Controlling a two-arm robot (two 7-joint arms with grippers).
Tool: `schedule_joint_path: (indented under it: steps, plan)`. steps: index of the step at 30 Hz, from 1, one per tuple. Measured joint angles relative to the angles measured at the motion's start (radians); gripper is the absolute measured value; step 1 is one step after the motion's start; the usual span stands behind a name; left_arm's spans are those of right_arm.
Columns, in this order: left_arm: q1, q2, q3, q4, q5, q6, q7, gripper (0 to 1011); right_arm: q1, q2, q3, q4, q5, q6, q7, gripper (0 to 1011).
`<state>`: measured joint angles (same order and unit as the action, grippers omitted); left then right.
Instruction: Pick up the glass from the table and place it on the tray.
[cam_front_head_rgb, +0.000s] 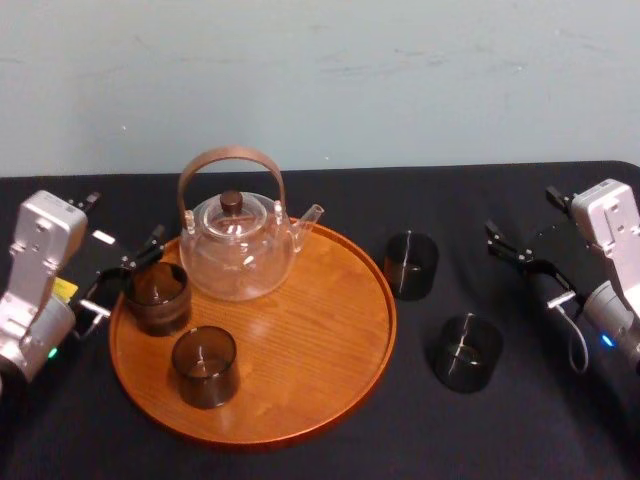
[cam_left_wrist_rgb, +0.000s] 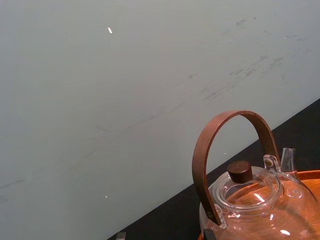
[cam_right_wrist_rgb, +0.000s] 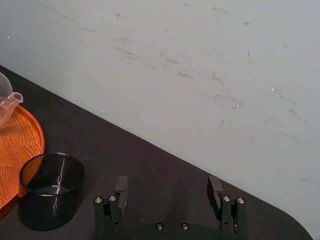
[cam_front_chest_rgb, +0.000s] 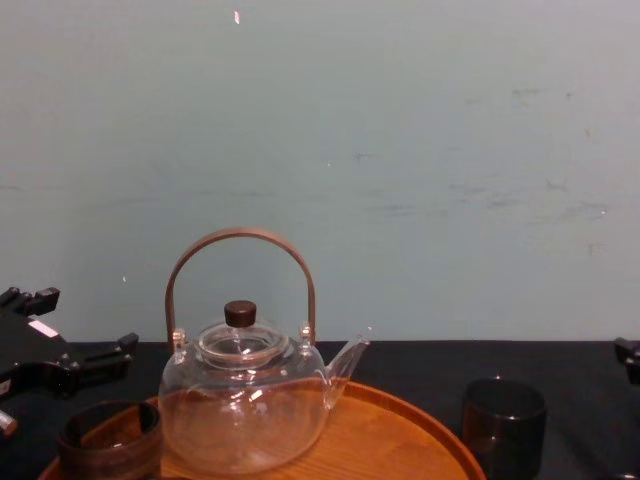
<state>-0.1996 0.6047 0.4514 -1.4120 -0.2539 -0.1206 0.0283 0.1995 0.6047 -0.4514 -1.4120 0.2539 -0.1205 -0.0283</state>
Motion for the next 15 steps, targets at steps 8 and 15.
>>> schedule_joint_path:
  steps: [8,15]
  plan:
    - [0.000,0.000,0.000,0.000,0.000,0.000,0.000,1001,0.000,0.000,0.000,0.000,0.000,0.000,0.000,1010]
    - [0.000,0.000,0.000,0.000,0.000,0.000,0.000,1001,0.000,0.000,0.000,0.000,0.000,0.000,0.000,1009]
